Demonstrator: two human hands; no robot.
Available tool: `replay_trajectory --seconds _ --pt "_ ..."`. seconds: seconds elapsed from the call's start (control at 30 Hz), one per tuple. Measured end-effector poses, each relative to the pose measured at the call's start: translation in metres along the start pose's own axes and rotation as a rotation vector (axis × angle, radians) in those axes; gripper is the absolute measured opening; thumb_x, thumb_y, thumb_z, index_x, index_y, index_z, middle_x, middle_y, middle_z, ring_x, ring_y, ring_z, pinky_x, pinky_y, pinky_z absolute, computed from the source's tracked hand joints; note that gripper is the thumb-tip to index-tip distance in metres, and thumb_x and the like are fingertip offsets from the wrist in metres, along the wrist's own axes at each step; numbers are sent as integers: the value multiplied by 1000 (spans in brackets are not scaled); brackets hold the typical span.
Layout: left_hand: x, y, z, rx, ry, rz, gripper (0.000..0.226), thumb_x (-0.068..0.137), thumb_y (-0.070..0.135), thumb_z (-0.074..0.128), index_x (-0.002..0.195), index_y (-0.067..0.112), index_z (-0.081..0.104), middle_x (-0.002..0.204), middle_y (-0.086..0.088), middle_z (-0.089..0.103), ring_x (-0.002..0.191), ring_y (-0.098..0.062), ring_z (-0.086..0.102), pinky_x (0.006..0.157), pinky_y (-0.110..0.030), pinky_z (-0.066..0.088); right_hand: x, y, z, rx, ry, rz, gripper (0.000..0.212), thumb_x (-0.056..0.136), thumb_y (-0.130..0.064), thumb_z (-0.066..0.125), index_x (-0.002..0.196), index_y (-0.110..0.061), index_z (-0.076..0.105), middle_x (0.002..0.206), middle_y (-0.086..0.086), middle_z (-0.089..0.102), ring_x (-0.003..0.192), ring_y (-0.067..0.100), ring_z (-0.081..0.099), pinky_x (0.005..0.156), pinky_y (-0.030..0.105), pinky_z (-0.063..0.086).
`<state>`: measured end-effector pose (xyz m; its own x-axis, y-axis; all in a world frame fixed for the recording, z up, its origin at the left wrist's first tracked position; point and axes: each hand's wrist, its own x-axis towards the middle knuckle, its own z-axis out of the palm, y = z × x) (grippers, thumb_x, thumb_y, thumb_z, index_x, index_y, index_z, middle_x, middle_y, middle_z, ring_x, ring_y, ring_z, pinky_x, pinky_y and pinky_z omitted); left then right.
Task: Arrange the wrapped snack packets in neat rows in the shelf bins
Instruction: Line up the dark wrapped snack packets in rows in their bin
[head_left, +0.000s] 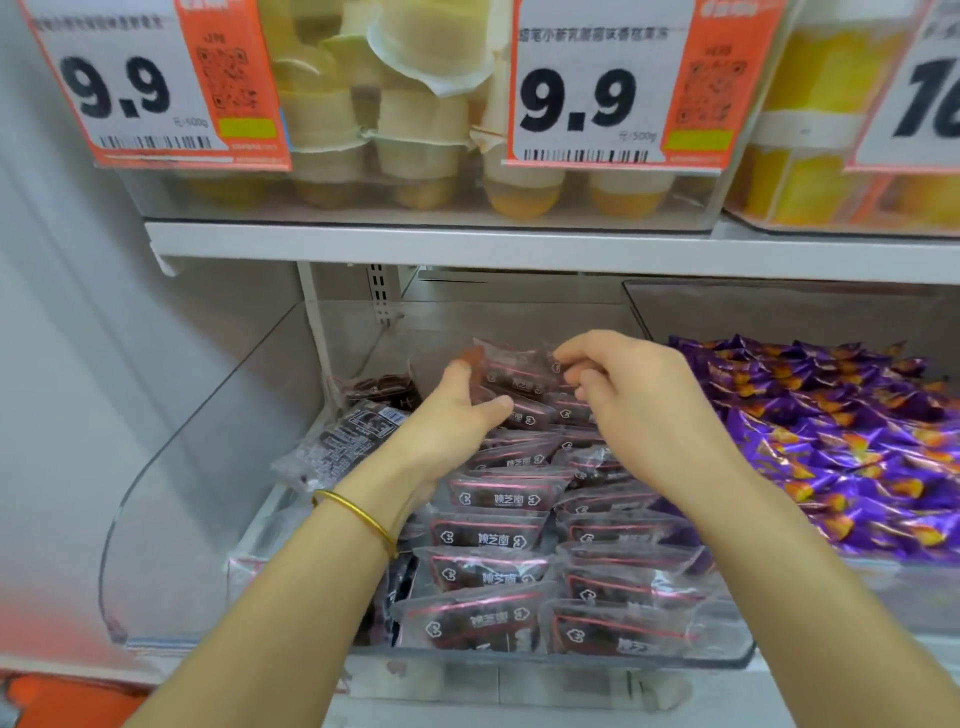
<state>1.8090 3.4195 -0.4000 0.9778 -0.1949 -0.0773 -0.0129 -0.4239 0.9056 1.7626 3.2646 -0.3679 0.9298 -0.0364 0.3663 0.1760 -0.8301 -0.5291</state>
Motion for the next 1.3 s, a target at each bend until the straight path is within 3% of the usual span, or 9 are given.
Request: replay_trajectory --seconds 0.07,0.2,0.4,0.53,0.7,0.9,1.07,1.17,1.3 --pt "2 0 2 27 8 17 55 96 28 49 145 24 23 121 2 51 109 -15 49 90 -27 36 0 0 1 6 -3 6 33 94 -9 41 118 -21 61 107 3 68 99 23 62 87 43 51" --pt "6 -4 -2 -84 60 -34 47 98 34 41 142 21 32 139 0 45 124 -20 46 109 -41 34 0 0 1 12 -20 4 33 94 -8 41 117 -20 62 106 4 68 100 25 62 86 43 50" --pt "-12 10 -37 -197 157 8 44 99 28 43 138 8 40 138 -2 46 112 -17 53 107 -40 39 -7 -7 -4 -34 -71 -48 32 96 -11 41 117 -23 62 112 1 66 104 23 60 88 42 49" --pt "-45 13 -85 -45 222 134 17 94 11 52 108 14 60 118 -6 62 102 -15 62 90 -30 51 -16 -28 -3 -34 -166 -137 30 97 -14 44 118 -25 62 118 -2 63 109 18 56 94 37 45" --pt "-77 -7 -110 377 132 102 12 85 13 66 92 22 67 102 0 67 97 -13 62 86 -25 48 -30 -60 8 -2 -331 -253 31 96 -14 46 121 -27 59 121 -7 60 109 12 56 95 33 46" --pt "-71 -38 -116 702 20 49 59 81 23 70 133 22 42 137 1 40 126 -16 39 99 -23 34 -25 -84 26 -88 -437 -310 26 94 -18 51 117 -26 60 113 -5 62 103 14 56 90 37 48" --pt "-53 -49 -107 892 -97 -57 89 80 13 67 149 25 11 152 -6 14 136 -29 26 110 -41 30 -14 -102 43 -314 -513 -362 27 90 -40 53 108 -22 61 107 0 60 98 22 56 81 37 49" --pt "-45 -49 -103 869 -80 -32 80 81 6 64 145 26 20 144 -8 23 123 -30 42 101 -40 41 -19 -102 55 -495 -578 -393 43 87 -55 50 104 -16 60 100 2 59 93 24 55 77 34 39" --pt "-43 -35 -112 734 87 145 35 84 12 64 114 24 48 117 -5 46 100 -23 53 84 -32 45 -20 -102 57 -522 -532 -398 32 87 -48 55 95 -17 57 74 -3 46 76 22 41 78 34 28"
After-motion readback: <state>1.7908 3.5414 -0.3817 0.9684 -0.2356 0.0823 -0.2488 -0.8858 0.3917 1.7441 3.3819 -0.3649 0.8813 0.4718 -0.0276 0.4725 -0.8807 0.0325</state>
